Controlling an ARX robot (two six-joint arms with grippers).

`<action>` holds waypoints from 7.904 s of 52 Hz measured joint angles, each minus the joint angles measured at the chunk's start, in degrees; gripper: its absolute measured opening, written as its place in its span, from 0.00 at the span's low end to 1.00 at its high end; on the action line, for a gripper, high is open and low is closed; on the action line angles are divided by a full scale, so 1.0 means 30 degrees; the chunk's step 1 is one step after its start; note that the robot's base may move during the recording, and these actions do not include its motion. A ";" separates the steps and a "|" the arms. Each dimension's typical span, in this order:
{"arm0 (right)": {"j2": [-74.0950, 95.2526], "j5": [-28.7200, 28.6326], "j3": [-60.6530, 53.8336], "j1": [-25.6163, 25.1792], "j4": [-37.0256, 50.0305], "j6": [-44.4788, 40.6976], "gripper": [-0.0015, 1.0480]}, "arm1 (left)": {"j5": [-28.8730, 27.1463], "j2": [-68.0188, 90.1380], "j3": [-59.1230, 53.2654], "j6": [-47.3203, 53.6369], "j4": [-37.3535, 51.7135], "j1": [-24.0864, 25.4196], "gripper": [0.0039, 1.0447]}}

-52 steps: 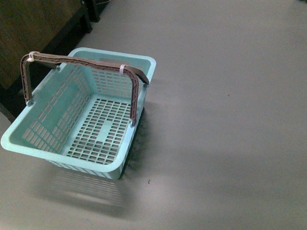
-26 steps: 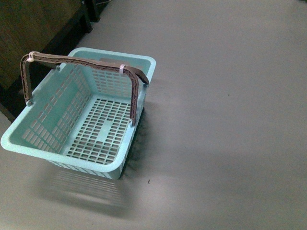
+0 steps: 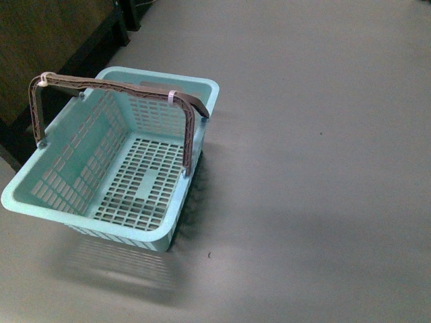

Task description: Pick mango and avocado into basket

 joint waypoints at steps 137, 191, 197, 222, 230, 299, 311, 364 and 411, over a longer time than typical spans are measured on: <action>0.0000 0.0000 0.0000 0.0000 0.0000 0.0000 0.92 | -0.3359 0.6003 0.9355 -1.1220 -0.1173 -0.4189 0.05; 0.0000 -0.0007 0.0000 0.0000 0.0000 0.0000 0.92 | -0.3526 -0.2594 0.9486 -1.1781 -0.8298 -0.3810 0.04; 0.0000 -0.0015 0.0000 0.0000 0.0000 0.0000 0.92 | -0.3526 -0.2594 0.9479 -1.1781 -0.8306 -0.3810 0.04; 0.0000 0.0000 0.0000 0.0000 0.0000 0.0000 0.92 | -0.3526 -0.2601 0.9486 -1.1788 -0.8298 -0.3818 0.04; 0.0000 0.0000 0.0000 0.0000 0.0000 0.0007 0.92 | -0.3526 -0.2601 0.9486 -1.1795 -0.8298 -0.3818 0.04; 0.0000 0.0000 0.0000 0.0000 0.0007 0.0007 0.92 | -0.3526 -0.2601 0.9522 -1.1795 -0.8298 -0.3832 0.04; 0.0000 0.0102 0.0000 0.0007 0.0007 0.0007 0.92 | -0.3526 -0.2608 0.9559 -1.1832 -0.8298 -0.3854 0.04; -0.0007 0.0044 0.0000 0.0007 0.0007 0.0000 0.92 | -0.3490 -0.2594 0.9595 -1.1876 -0.8298 -0.3934 0.04; -0.0029 0.0044 0.0000 0.0007 0.0007 0.0000 0.92 | -0.3548 -0.2594 0.9624 -1.1861 -0.8298 -0.3920 0.04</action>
